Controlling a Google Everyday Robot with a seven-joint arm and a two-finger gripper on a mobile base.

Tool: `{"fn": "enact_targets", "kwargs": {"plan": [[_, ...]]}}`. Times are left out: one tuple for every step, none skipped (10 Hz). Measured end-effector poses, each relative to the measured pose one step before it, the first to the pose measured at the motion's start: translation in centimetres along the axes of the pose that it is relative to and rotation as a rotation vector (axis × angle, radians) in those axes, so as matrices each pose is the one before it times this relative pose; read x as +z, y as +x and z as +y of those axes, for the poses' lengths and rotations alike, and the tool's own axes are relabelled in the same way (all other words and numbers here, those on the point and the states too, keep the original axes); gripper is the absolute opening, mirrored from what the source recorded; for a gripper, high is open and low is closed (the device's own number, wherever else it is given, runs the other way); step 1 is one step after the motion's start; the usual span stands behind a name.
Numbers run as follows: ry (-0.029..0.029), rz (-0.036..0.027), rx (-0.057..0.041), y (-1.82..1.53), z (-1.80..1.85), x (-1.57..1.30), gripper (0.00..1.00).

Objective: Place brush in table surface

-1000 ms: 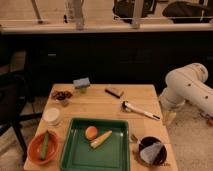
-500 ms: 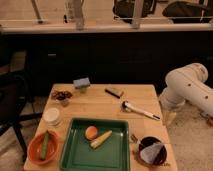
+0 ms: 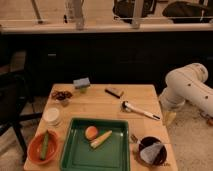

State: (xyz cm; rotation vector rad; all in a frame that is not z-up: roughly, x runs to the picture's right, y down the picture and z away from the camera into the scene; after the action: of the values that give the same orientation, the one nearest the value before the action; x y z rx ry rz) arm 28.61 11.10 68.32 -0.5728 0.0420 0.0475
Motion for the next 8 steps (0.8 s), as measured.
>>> {"fn": "enact_targets", "kwargs": {"plan": [[-0.00010,-0.00004,0.00004,0.000,0.003,0.005,0.80],[0.00001,0.00001,-0.00004,-0.002,-0.001,-0.002,0.80],[0.00076,-0.00107,0.00152,0.030,-0.008,-0.027,0.80],[0.00524,-0.00102,-0.00245,0.032,-0.082,-0.110,0.80],[0.01240,0.00390,-0.01306,-0.245,-0.401,-0.142,0.80],[0.00786,-0.00250,-0.01691,-0.921,-0.372,-0.027,0.80],[0.01764,0.00309,-0.02437,-2.075,-0.854,0.021,0.80],[0.01040,0.00237,-0.01392,-1.196,-0.517,0.016,0.80]]}}
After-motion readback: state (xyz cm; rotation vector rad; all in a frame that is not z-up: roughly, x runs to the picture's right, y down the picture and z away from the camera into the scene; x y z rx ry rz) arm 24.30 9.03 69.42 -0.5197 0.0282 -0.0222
